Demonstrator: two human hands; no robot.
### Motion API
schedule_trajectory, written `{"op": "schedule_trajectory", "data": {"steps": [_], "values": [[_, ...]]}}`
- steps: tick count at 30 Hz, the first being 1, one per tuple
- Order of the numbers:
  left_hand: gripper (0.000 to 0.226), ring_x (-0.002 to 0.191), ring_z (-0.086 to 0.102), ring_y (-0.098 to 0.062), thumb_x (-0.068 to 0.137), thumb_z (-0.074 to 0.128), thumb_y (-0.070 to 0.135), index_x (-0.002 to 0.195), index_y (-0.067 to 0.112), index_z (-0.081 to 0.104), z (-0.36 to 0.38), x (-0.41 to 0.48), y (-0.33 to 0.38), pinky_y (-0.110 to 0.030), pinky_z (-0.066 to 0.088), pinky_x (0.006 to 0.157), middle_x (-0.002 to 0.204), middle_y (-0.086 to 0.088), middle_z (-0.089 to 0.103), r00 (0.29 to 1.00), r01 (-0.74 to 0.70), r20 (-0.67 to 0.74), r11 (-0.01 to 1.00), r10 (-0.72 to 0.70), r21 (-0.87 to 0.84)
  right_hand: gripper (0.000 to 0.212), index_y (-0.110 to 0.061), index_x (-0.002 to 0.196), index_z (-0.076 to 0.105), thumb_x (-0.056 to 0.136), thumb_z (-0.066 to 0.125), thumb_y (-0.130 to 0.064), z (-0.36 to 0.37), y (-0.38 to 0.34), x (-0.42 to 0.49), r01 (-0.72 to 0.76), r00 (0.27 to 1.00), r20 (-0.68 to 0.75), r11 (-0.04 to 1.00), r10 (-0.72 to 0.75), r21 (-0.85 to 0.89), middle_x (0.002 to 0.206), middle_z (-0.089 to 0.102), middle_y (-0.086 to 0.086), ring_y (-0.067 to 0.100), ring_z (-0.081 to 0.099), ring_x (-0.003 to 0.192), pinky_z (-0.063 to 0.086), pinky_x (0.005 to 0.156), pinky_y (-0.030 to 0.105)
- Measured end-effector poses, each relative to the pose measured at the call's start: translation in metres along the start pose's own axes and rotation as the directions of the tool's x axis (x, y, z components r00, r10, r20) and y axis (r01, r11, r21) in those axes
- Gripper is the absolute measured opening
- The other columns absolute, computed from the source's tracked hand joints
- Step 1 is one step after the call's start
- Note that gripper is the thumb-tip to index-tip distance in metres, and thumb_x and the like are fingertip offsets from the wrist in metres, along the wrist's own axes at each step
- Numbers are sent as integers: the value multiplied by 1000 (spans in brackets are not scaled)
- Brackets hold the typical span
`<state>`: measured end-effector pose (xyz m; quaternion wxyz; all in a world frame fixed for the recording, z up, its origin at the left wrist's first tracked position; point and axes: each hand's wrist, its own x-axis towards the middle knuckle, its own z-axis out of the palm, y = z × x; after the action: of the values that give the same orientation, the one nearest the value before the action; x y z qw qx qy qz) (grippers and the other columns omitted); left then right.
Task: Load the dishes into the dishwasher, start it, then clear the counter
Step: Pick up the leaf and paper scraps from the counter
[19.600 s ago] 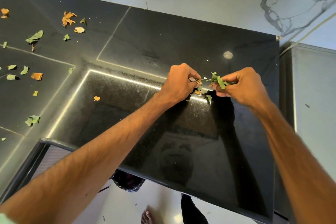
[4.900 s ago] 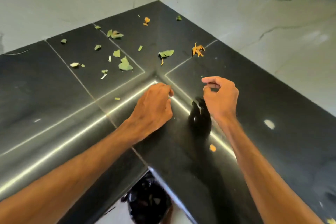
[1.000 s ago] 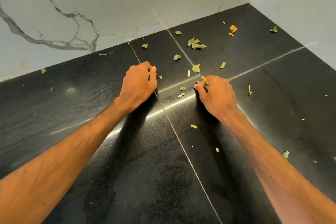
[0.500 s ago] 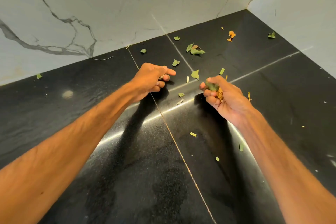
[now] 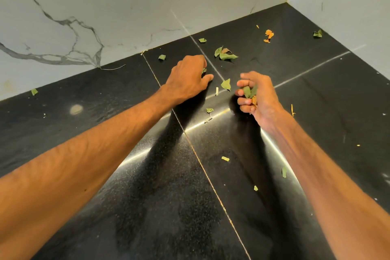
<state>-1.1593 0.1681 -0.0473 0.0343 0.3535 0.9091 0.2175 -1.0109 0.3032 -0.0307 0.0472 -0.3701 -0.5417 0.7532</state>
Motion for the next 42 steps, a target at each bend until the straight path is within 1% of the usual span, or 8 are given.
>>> {"op": "schedule_trajectory", "data": {"steps": [3,8,12,17,25,30,35,42], "values": [[23,96,63,-26,96,60,35,106,14,65,4,2,-2,-43,53,82,106,-6,68,997,-45,-61,997,49,60,50,-9,84,64,97,50,-56,6,-6,9,16,999,-43,992,-21,-126,58,44,-5,8,31,43,20,38,21],[20,84,63,-29,100,54,29,98,10,62,6,-2,-6,-50,55,75,93,-10,66,990,-82,-102,990,94,114,32,-14,86,74,99,47,-27,11,-4,24,181,963,-117,908,-241,-377,58,50,-6,10,40,48,28,40,21],[24,77,62,-30,98,46,28,94,10,60,8,-6,-18,-47,54,72,86,-8,66,994,-32,-106,999,36,44,20,-23,114,63,96,57,-29,6,3,30,308,897,33,570,-441,-762,90,68,1,19,63,83,51,76,36],[39,58,45,-17,98,37,24,66,3,46,0,-8,-25,-42,37,58,64,-10,50,988,93,-92,944,-128,-317,25,-19,115,55,98,59,-37,12,8,23,299,879,158,261,-451,-918,93,58,7,30,51,96,49,79,45],[37,47,28,-8,99,57,36,67,21,47,-22,-8,-18,-17,21,40,59,3,48,886,442,352,319,-302,-838,27,-7,87,61,100,54,-29,20,4,25,302,874,201,169,-443,-938,78,65,12,36,62,79,53,71,46],[15,48,31,-2,90,73,28,90,18,61,-34,-3,-30,-10,26,36,76,3,64,846,483,477,-36,-238,-875,23,-18,71,44,93,43,-14,23,-8,25,86,994,-53,973,-100,-213,60,33,0,9,28,40,20,34,19],[9,51,29,-1,102,55,20,102,13,61,-33,0,-39,-11,25,37,70,6,52,830,494,508,-118,-231,-861,37,-23,61,36,97,41,-27,16,-16,33,-57,998,-12,985,60,161,56,24,-7,8,16,44,11,36,21],[38,52,23,-7,108,35,22,71,22,46,-35,6,-41,-18,13,42,60,6,34,812,559,530,63,-243,-827,34,-13,79,66,104,49,-27,23,-31,74,182,961,-171,964,-216,-194,58,47,-6,6,35,44,24,37,18]]}}
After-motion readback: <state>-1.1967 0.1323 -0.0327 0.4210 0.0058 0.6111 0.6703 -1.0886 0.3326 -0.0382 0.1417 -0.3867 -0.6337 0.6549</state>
